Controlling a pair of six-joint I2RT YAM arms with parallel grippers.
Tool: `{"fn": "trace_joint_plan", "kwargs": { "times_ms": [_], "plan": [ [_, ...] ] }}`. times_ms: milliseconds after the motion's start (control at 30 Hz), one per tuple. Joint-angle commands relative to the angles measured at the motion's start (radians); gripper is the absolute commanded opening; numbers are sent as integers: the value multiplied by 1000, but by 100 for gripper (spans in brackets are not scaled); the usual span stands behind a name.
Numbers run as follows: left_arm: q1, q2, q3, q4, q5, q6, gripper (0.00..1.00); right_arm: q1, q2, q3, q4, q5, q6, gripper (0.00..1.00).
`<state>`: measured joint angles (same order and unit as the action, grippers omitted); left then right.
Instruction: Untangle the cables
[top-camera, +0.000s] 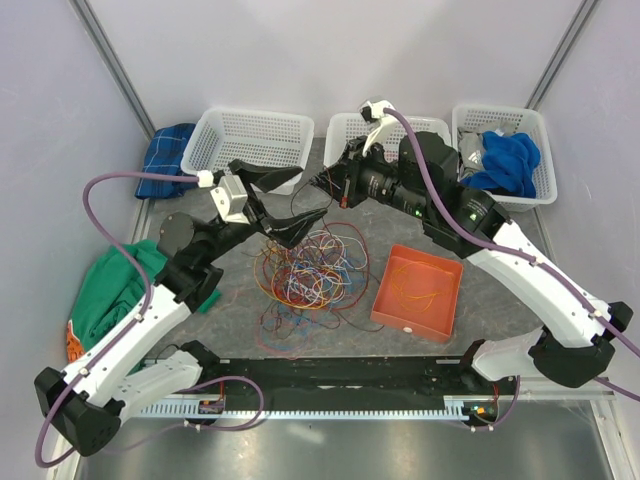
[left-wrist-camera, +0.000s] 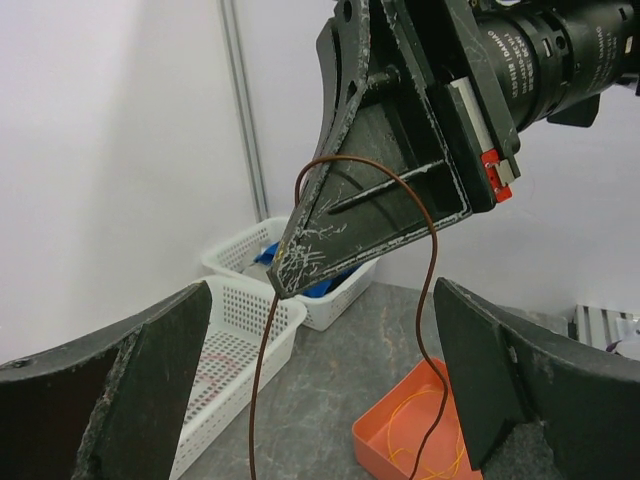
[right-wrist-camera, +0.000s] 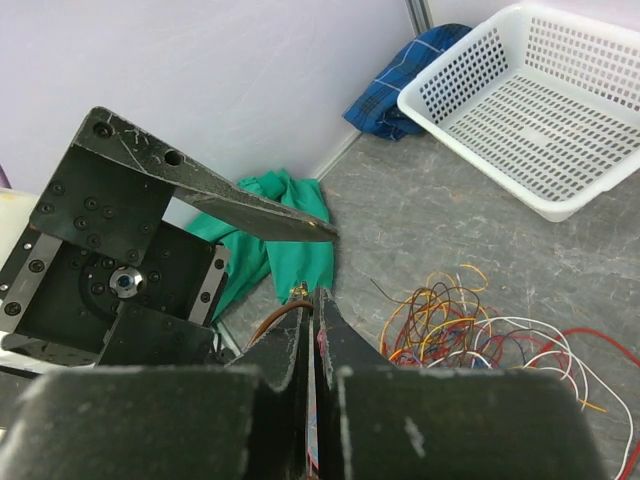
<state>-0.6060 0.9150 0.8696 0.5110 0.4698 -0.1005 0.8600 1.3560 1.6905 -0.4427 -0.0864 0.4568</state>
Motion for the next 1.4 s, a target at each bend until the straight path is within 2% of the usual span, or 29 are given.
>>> {"fn": "trace_joint_plan", "kwargs": {
  "times_ms": [0,433,467,533,567,633,667,700,733,833,1000,1033,1100,1133,1200,1233,1300,1367],
  "plan": [
    [2,13,-14,107,41,-76,100,11,-18,9,7,-7,-1,0],
    [-12,79,5,44,-2,-24,99,57,-15,-2,13,10,0,0],
    [-12,79,8,22,-6,-15,89,59,-21,-5,15,10,-1,0],
    [-12,74,12,8,-16,1,78,59,-27,-14,13,22,-6,0],
    [-12,65,20,-18,-13,13,65,59,-35,-18,12,28,-6,0],
    [-12,58,28,-43,-17,27,52,59,-41,-26,15,42,-12,0],
    [-12,47,32,-54,-23,36,40,59,-49,-31,12,46,-13,0],
    [-12,41,34,-74,-26,41,34,59,-52,-31,13,51,-15,0],
    [-12,35,32,-81,-31,45,22,59,-55,-35,12,59,-17,0],
    [-12,16,34,-109,-51,48,2,59,-63,-43,13,65,-21,0],
    [-12,-4,35,-124,-59,44,2,59,-77,-60,12,79,-24,0],
    [-14,-5,37,-138,-66,42,2,59,-80,-64,13,80,-26,3],
    [-12,-5,57,-164,-89,39,2,59,-96,-77,13,120,-29,36],
    [-12,-1,68,-198,-95,36,2,59,-103,-81,13,126,-32,59],
    [-12,10,107,-233,-120,25,2,59,-121,-95,10,154,-32,76],
    [-11,18,124,-247,-131,21,2,59,-126,-100,9,163,-35,87],
    [-11,45,172,-290,-164,4,2,59,-138,-107,-11,200,-36,98],
    [-11,88,234,-340,-218,-13,2,59,-144,-112,-33,235,-47,98]
  ]
}}
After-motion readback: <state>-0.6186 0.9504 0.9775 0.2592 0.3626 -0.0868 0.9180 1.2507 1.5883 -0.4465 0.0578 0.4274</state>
